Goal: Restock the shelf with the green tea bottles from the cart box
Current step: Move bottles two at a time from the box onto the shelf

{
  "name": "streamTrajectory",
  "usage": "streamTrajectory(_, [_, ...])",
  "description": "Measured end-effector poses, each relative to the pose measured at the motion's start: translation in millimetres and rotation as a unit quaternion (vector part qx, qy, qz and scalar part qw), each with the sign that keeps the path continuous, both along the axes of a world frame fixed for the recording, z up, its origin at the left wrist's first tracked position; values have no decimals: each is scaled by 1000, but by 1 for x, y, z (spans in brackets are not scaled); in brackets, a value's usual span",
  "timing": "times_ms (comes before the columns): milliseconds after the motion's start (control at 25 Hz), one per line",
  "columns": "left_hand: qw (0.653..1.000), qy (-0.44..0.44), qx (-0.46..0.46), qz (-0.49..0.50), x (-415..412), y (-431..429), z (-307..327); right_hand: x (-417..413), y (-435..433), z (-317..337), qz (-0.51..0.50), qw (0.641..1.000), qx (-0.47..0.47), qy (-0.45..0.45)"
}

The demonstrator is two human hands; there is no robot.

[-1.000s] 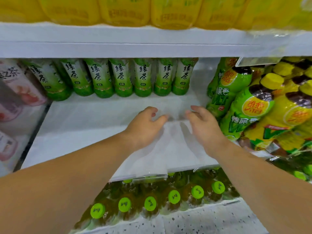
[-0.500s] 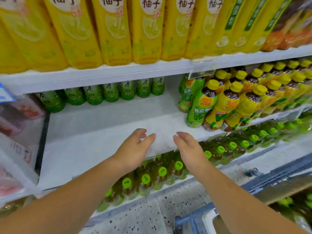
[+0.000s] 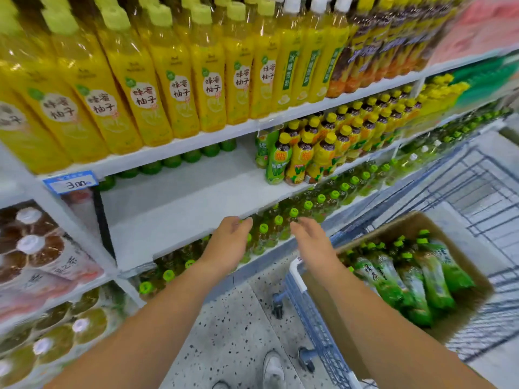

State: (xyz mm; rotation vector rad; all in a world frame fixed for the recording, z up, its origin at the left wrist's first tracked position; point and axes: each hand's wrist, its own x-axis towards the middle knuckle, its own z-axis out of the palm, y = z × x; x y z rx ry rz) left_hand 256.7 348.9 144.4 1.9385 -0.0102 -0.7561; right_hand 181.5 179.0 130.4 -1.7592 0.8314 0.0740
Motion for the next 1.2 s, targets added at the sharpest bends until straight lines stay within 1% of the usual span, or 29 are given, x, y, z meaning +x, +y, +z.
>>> streamTrajectory(80, [1000,-2,-22,-17,-19,0,16,-31,-1,21,-14,1000,-2,8])
streamTrajectory(240, [998,-25,-20,-49,-52,-12,39,-83,-10,45,-61,998,-22,12])
streamTrajectory(320, [998,-23,-28,-54,-69,-24,45,-109,-17,50,-68,997,-33,21])
streamTrajectory(520, [996,13,-50,-67,-114,-71,43,-166,-57,47,-96,994,-26,40])
streamTrajectory(640, [994,43,-55,-84,-143,-111,35,-200,-96,37,-125,991,-17,49])
streamTrajectory(760, [994,66,-56,-73,-167,-158,26,-232,-145,28,-130,989,-21,73])
streamTrajectory(880, [993,83,-49,-64,-194,-210,17,-257,-202,20,-101,991,-14,88])
streamTrajectory(1000, [992,90,-30,-80,-218,-260,5,-270,-255,11,-77,992,-13,103])
streamTrajectory(1200, [991,98,-2,-93,-231,-331,-27,-275,-336,-14,-52,991,-24,123])
